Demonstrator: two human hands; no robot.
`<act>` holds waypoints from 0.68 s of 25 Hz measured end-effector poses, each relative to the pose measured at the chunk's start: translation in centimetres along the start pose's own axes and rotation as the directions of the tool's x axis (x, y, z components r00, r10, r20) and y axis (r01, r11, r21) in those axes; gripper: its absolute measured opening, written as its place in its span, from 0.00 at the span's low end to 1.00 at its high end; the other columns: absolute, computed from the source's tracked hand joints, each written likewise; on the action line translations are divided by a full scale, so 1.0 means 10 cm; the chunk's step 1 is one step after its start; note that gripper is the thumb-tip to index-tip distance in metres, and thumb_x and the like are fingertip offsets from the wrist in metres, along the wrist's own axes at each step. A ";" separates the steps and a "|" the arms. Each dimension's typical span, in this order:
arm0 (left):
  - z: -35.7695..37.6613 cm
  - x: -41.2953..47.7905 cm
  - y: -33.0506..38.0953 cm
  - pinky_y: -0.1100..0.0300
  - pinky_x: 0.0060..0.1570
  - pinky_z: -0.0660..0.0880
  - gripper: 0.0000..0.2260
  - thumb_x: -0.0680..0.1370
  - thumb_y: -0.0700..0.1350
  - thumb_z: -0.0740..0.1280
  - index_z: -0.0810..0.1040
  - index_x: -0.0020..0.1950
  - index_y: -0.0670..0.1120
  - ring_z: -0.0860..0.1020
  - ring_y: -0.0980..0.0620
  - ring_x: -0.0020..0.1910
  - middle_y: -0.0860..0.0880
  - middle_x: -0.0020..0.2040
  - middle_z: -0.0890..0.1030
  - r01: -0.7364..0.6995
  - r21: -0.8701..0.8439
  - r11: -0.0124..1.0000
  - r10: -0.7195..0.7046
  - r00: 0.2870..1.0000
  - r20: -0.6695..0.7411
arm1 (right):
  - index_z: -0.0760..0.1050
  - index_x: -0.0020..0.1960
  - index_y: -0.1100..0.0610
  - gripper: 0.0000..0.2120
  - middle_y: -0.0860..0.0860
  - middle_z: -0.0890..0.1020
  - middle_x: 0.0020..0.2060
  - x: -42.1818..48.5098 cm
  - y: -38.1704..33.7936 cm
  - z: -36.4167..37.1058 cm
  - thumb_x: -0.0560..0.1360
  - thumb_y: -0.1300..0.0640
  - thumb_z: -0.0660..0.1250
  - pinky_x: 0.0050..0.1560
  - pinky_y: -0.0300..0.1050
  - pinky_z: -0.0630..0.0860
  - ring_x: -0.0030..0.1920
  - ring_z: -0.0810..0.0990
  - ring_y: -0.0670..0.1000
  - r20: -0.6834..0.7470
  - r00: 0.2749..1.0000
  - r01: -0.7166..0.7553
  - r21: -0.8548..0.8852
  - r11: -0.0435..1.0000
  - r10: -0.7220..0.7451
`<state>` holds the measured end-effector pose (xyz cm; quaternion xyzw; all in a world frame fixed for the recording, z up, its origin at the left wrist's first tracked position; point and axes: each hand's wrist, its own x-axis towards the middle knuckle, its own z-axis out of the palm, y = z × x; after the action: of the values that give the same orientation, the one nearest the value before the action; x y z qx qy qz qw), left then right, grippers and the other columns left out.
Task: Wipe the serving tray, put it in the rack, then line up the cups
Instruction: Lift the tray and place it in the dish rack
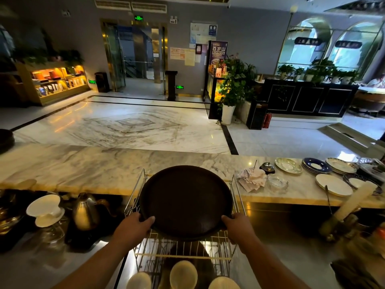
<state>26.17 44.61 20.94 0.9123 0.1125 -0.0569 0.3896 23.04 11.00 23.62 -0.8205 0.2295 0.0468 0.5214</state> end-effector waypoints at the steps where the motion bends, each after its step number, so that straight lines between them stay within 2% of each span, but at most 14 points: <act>1: -0.01 -0.02 0.00 0.51 0.42 0.82 0.16 0.76 0.64 0.66 0.79 0.45 0.52 0.84 0.53 0.38 0.50 0.38 0.84 -0.003 0.030 1.000 0.004 1.000 -0.010 | 0.77 0.48 0.56 0.06 0.57 0.86 0.42 0.00 0.01 0.00 0.82 0.55 0.66 0.28 0.39 0.74 0.25 0.77 0.43 -0.002 1.000 0.001 -0.004 1.000 -0.001; 5: -0.02 -0.09 0.03 0.53 0.41 0.79 0.18 0.76 0.66 0.65 0.76 0.48 0.52 0.82 0.52 0.40 0.52 0.41 0.83 0.012 0.061 0.998 -0.009 0.998 -0.057 | 0.79 0.52 0.57 0.07 0.55 0.85 0.40 -0.05 0.02 -0.03 0.81 0.53 0.67 0.27 0.39 0.74 0.27 0.79 0.44 -0.023 1.000 0.013 -0.015 1.000 -0.013; 8: -0.04 -0.25 0.02 0.57 0.37 0.72 0.16 0.77 0.65 0.65 0.73 0.53 0.54 0.79 0.54 0.43 0.54 0.44 0.81 -0.016 0.038 0.999 0.020 0.993 -0.114 | 0.72 0.54 0.51 0.07 0.52 0.83 0.42 -0.20 0.03 -0.08 0.80 0.51 0.69 0.28 0.40 0.77 0.35 0.84 0.49 -0.099 0.993 0.063 -0.033 0.997 -0.066; 10: -0.03 -0.43 -0.07 0.60 0.34 0.70 0.10 0.78 0.63 0.64 0.72 0.50 0.58 0.79 0.58 0.39 0.58 0.41 0.81 -0.109 0.056 0.992 0.118 0.977 -0.180 | 0.69 0.53 0.46 0.09 0.49 0.82 0.42 -0.34 0.12 -0.08 0.79 0.49 0.69 0.32 0.43 0.78 0.38 0.84 0.49 -0.161 0.973 0.153 -0.084 0.985 -0.165; 12: 0.03 -0.64 -0.22 0.64 0.29 0.69 0.08 0.78 0.61 0.64 0.71 0.44 0.60 0.78 0.61 0.32 0.57 0.34 0.80 -0.174 0.112 0.978 0.196 0.954 -0.229 | 0.73 0.49 0.46 0.05 0.47 0.82 0.40 -0.47 0.28 -0.01 0.79 0.49 0.68 0.32 0.41 0.76 0.37 0.83 0.46 -0.188 0.947 0.241 -0.125 0.962 -0.262; 14: 0.14 -0.81 -0.46 0.64 0.27 0.66 0.10 0.78 0.61 0.64 0.71 0.40 0.59 0.77 0.60 0.29 0.56 0.30 0.79 -0.167 0.154 0.974 0.197 0.958 -0.208 | 0.76 0.47 0.45 0.03 0.46 0.83 0.37 -0.57 0.53 0.15 0.79 0.51 0.68 0.32 0.38 0.73 0.35 0.82 0.44 -0.142 0.949 0.259 -0.158 0.953 -0.282; 17: 0.40 -1.02 -0.94 0.61 0.30 0.69 0.12 0.79 0.62 0.65 0.74 0.39 0.57 0.77 0.59 0.30 0.55 0.30 0.78 -0.115 0.179 0.977 0.135 0.986 -0.102 | 0.78 0.48 0.46 0.03 0.46 0.84 0.39 -0.63 0.99 0.49 0.79 0.51 0.67 0.37 0.42 0.77 0.37 0.82 0.44 0.020 0.986 0.167 -0.219 0.961 -0.167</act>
<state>13.84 46.34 13.57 0.9496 0.0716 0.0104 0.3050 14.03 13.87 15.20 -0.8896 0.1525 0.0282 0.4296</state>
